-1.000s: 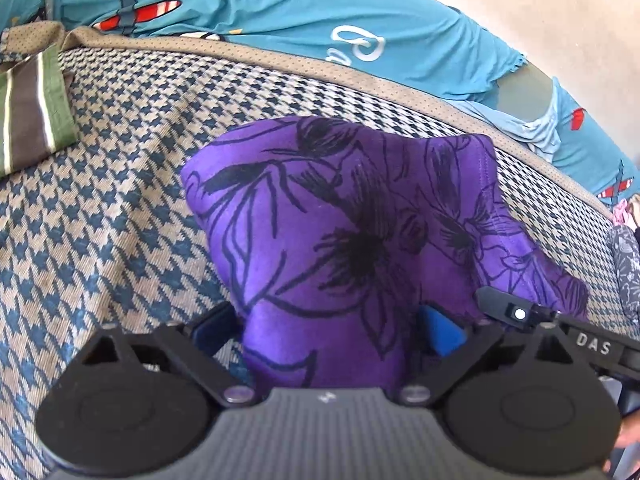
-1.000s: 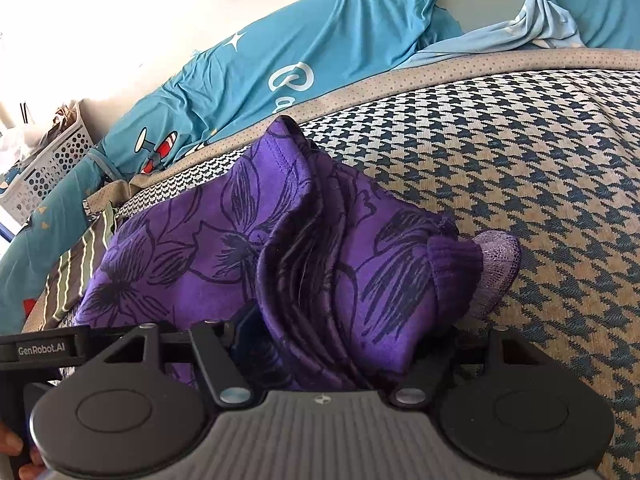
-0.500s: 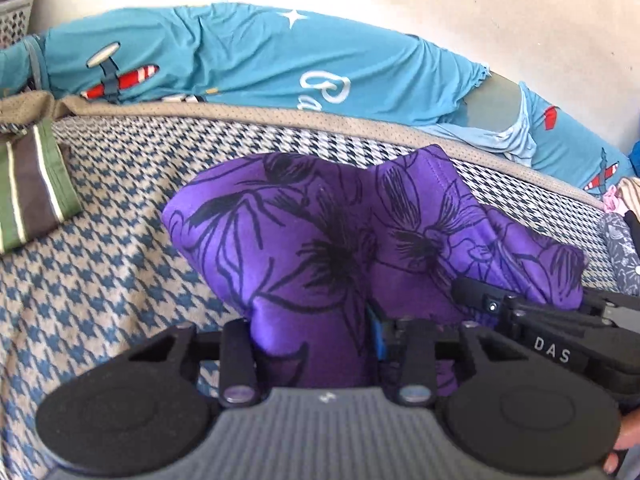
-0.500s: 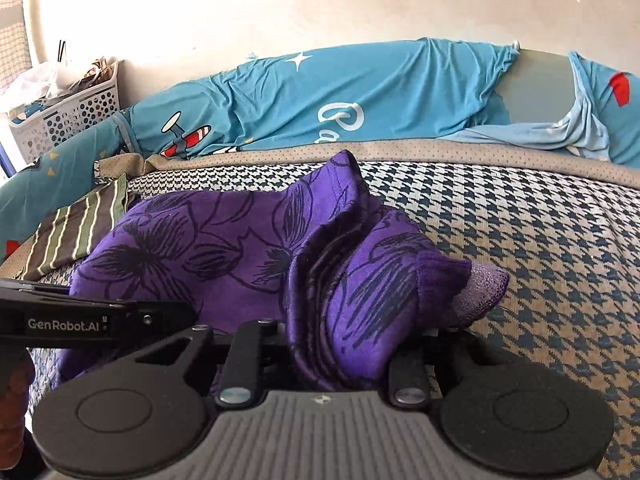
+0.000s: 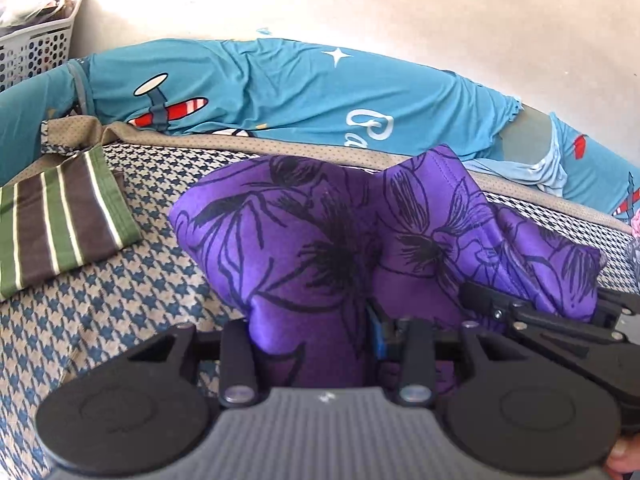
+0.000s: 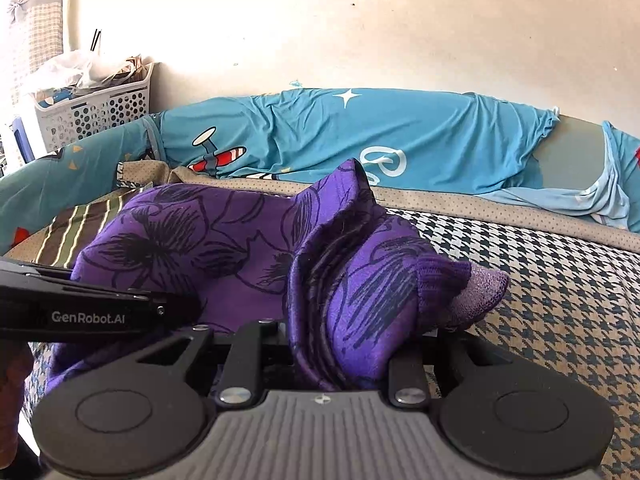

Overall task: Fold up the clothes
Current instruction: 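Lift the purple blouse with both grippers and carry it toward the bed corner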

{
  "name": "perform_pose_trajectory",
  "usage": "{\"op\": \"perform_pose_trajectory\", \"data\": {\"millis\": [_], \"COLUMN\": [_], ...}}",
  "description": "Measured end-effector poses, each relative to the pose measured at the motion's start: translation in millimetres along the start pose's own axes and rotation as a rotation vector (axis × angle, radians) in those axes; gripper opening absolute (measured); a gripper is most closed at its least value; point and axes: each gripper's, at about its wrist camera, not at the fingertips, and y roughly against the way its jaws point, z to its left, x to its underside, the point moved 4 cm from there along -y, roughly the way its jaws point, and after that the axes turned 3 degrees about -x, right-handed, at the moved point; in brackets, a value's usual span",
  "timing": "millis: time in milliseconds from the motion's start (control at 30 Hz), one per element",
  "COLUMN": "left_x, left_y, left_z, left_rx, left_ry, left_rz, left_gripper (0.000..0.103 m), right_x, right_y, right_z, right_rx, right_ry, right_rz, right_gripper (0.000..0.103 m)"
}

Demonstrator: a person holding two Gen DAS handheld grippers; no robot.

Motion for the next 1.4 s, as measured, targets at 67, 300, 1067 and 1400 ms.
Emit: {"op": "perform_pose_trajectory", "data": {"millis": [67,300,1067,1400], "left_x": [0.2,1.5,-17.5,-42.4], "left_y": [0.5,3.7,19.8,28.4], "left_z": [4.9,21.2,106.7,172.2], "left_rx": [-0.003,-0.022,-0.129,-0.196], "left_ry": [0.011,0.031,0.171,0.223], "left_rz": [0.002,0.002,-0.038,-0.088], "left_gripper": [0.036,0.036,0.036,0.036], "right_x": [-0.6,-1.5,-21.7,-53.8], "right_y": [-2.9,-11.2,-42.8,-71.1], "right_z": [4.3,17.4,91.0,131.5], "right_rx": [-0.004,-0.021,-0.097,-0.147], "right_ry": [0.007,0.029,0.125,0.147], "right_rz": [0.001,0.007,0.005,-0.038], "right_gripper": [0.024,0.024,0.024,0.024]}}
